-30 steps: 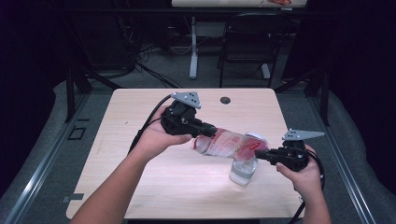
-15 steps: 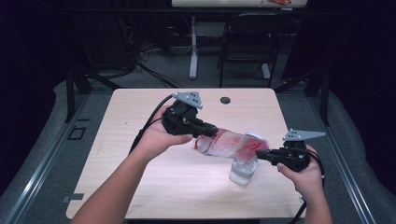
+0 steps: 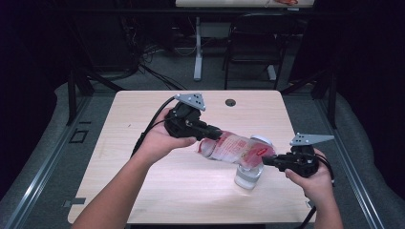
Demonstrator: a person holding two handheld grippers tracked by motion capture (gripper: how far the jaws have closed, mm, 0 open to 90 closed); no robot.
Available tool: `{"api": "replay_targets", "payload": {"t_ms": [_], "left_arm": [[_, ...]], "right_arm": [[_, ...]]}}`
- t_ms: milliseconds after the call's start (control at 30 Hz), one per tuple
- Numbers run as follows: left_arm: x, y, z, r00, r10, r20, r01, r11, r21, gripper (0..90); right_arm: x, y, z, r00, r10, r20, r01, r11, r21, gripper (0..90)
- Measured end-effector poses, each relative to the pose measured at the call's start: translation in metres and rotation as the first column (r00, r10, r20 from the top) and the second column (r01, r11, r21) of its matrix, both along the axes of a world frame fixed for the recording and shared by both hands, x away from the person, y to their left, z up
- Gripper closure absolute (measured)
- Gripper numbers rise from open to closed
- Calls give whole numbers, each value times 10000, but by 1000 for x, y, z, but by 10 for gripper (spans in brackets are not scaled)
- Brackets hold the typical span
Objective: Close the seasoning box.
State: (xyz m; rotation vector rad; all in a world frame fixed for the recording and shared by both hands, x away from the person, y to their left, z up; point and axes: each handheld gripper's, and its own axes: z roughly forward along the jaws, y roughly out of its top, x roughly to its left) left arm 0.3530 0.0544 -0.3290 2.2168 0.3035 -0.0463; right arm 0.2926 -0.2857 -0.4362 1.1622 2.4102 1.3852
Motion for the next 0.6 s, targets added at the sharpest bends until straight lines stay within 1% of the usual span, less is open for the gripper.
{"api": "replay_targets", "payload": {"t_ms": [133, 233, 533, 567, 600], "left_arm": [[0, 1, 1, 10000, -16, -7, 16, 10000, 20, 843], [-1, 2, 1, 10000, 52, 82, -53, 10000, 74, 843], [-3, 3, 1, 9999, 55, 95, -55, 10000, -11, 844], [-3, 4, 1, 9999, 101, 132, -102, 9999, 99, 844], [-3, 4, 1, 9999, 101, 132, -102, 9999, 99, 844]], "right_arm": [[-1, 0, 0, 10000, 55, -20, -55, 10000, 56, 837], [0, 1, 0, 10000, 88, -26, -88, 9999, 64, 837], [4, 6, -4, 10000, -70, 16, 70, 9999, 77, 836], [4, 7, -4, 9999, -115, 35, 115, 9999, 102, 836], [4, 7, -4, 9999, -111, 54, 111, 9999, 53, 836]]}}
